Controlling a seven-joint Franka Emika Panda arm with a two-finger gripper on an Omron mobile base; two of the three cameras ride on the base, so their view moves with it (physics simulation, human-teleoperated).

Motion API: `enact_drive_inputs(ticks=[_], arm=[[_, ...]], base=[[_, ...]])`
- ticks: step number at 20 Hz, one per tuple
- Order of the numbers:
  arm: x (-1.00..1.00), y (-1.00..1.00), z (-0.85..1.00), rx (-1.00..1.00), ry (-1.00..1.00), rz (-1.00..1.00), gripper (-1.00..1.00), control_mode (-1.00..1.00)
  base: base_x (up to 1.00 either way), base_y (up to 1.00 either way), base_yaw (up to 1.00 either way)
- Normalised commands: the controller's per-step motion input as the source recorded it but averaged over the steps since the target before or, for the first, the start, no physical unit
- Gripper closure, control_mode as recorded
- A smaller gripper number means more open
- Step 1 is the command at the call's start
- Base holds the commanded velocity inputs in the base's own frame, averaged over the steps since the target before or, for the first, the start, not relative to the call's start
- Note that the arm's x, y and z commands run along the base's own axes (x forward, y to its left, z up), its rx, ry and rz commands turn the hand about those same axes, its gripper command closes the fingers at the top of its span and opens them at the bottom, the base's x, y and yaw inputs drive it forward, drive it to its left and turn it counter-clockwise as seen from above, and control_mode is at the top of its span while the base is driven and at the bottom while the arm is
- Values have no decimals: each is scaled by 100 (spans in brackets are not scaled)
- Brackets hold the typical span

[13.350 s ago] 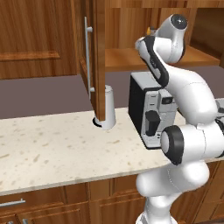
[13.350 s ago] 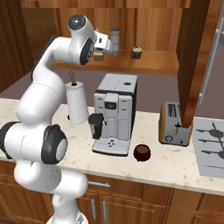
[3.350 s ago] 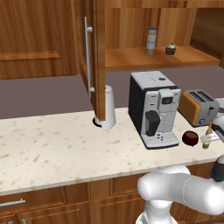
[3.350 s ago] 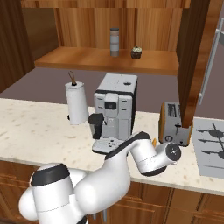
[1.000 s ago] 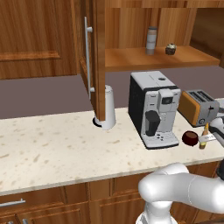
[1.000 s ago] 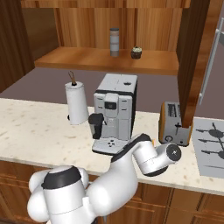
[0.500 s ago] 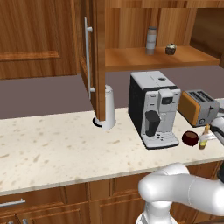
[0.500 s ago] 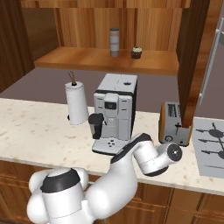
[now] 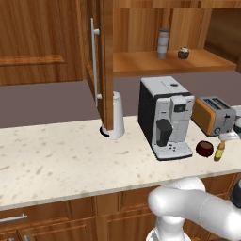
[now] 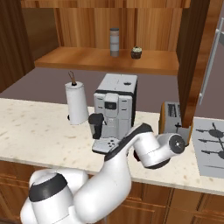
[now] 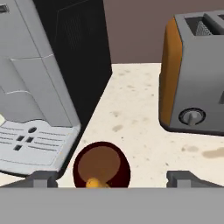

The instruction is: Pick the cinnamon and honey bottle from the cabinet and place them next to the mug.

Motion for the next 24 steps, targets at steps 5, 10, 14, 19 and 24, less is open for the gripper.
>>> enact_drive_inputs(ticks=[5, 10, 14, 19, 24], arm=[[-1, 7, 65, 0, -2, -2, -100, -100], [-25, 19, 76, -1, 0, -4, -100, -100], [-34, 38, 66, -7, 2, -14, -100, -100], [-9, 89, 63, -19, 4, -33, -100, -100], [1, 100, 61, -15, 1, -39, -100, -100]], base=[[0, 0, 0], [0, 0, 0], [0, 0, 0], [0, 0, 0], [0, 0, 0]])
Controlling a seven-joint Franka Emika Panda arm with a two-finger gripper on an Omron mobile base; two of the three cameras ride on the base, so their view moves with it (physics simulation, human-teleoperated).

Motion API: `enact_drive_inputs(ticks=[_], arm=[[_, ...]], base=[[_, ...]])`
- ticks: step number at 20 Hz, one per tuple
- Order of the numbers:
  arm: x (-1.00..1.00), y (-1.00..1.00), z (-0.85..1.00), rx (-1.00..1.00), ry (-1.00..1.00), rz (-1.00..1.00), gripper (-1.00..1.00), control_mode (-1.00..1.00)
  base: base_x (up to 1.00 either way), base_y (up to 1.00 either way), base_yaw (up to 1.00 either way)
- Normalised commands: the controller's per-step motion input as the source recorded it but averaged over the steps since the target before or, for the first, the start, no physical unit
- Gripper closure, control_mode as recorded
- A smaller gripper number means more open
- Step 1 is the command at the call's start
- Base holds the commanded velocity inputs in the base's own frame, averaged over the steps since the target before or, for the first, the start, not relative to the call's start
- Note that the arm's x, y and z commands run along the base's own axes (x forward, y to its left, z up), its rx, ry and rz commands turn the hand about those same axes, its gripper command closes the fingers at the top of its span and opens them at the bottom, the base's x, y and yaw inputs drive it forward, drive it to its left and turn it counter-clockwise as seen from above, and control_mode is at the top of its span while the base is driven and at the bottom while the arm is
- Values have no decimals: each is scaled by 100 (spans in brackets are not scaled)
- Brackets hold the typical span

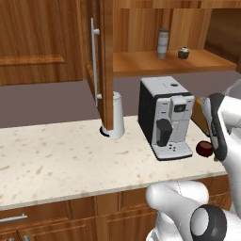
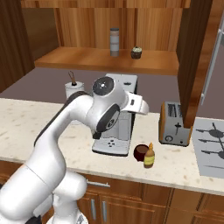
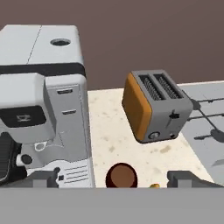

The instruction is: Pick the cinnamon and honey bottle from the cabinet and place them next to the mug.

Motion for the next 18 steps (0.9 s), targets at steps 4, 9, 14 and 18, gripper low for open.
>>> enact_drive_inputs(ticks=[4, 9, 14, 18], arm=[[0, 97, 64, -5, -2, -38, -100, -100], [0, 66, 64, 0, -8, -26, -100, -100], [-3, 42, 64, 8, -21, -9, -100, -100], [0, 18, 70, 18, -14, 2, -100, -100]], base=[[0, 0, 0], [0, 0, 0], [0, 0, 0], [0, 0, 0]])
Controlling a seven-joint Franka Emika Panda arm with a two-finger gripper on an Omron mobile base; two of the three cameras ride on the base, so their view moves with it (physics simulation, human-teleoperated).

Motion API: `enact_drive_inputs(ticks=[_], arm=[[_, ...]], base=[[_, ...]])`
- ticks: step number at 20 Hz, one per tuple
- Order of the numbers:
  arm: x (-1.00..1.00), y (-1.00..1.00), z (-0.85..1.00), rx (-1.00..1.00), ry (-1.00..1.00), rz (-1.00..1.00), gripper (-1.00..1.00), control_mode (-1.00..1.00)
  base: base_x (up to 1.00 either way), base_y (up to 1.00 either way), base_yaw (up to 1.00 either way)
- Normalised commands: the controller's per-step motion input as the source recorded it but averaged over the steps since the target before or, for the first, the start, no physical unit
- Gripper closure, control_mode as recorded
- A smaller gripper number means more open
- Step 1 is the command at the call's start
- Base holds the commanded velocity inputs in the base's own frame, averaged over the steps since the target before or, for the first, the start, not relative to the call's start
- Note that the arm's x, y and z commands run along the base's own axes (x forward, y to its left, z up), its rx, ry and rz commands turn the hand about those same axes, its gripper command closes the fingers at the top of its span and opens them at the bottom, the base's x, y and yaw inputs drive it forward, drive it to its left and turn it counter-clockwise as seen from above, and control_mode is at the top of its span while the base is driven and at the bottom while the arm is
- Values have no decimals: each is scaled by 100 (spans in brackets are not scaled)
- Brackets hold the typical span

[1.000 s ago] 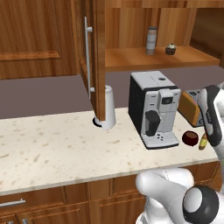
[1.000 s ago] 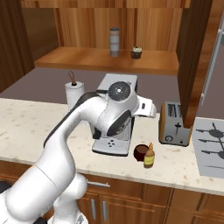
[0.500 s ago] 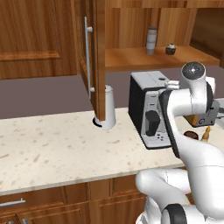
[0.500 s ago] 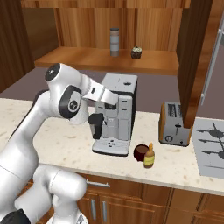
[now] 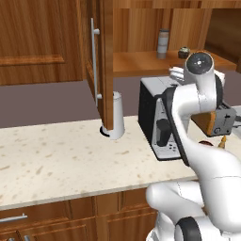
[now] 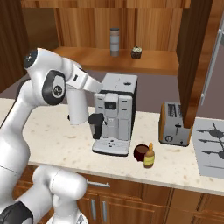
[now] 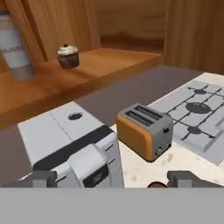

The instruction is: Pick the cinnamon and honey bottle from the cabinet and place them next to the mug.

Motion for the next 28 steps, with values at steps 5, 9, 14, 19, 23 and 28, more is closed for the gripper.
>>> enact_drive_inputs(ticks=[5, 9, 14, 19, 23, 28], arm=[[-1, 1, 61, 22, -1, 14, -100, -100], [-27, 0, 39, 11, 0, 24, -100, -100], [-11, 2, 4, 3, 0, 25, -100, -100], [2, 3, -2, -3, -22, 14, -100, -100], [31, 9, 6, -10, -24, 1, -100, -100], [43, 11, 6, -15, -4, 0, -100, -100]], base=[[0, 0, 0], [0, 0, 0], [0, 0, 0], [0, 0, 0], [0, 0, 0], [0, 0, 0]])
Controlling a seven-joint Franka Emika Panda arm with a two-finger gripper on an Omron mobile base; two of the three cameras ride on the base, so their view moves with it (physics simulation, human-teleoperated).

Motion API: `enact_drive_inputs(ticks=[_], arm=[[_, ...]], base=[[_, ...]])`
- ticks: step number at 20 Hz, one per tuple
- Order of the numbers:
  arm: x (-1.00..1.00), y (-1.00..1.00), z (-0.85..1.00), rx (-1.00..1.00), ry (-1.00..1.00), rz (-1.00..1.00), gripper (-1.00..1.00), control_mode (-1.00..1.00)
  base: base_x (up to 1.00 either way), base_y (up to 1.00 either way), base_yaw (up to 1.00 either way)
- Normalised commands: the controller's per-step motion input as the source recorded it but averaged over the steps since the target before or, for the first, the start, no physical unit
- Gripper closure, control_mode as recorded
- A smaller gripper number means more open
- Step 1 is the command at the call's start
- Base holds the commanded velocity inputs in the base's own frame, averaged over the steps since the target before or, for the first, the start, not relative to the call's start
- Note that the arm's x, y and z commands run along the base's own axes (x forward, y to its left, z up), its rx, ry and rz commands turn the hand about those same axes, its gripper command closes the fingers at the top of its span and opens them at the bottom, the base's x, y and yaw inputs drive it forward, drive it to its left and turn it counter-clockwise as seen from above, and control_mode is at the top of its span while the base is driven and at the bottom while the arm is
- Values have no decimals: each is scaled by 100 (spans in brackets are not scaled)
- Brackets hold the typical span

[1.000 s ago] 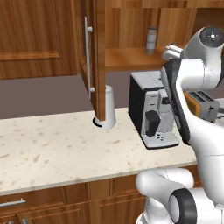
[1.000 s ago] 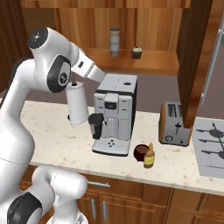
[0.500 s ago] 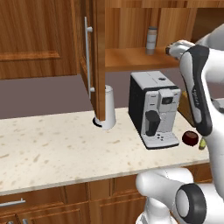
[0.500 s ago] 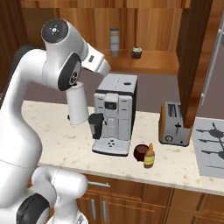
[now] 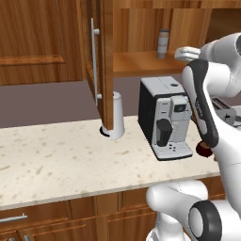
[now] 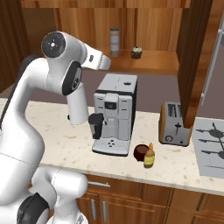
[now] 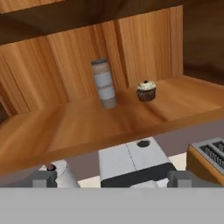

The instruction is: Pick the cinnamon and honey bottle from the cabinet and place them next to the mug.

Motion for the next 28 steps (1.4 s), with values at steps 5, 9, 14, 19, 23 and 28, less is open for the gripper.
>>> enact_drive_inputs(ticks=[5, 9, 14, 19, 23, 28], arm=[[51, 5, 34, -12, 11, 0, -100, -100], [53, 5, 41, -8, 19, 0, -100, -100], [44, 2, 0, -1, 4, 0, -100, -100], [36, 0, -28, 0, 0, 0, -100, -100], [43, 0, -38, 0, 2, 0, -100, -100], [53, 0, -19, 0, 3, 0, -100, -100]], base=[[0, 0, 0], [0, 0, 0], [0, 0, 0], [0, 0, 0], [0, 0, 0], [0, 0, 0]])
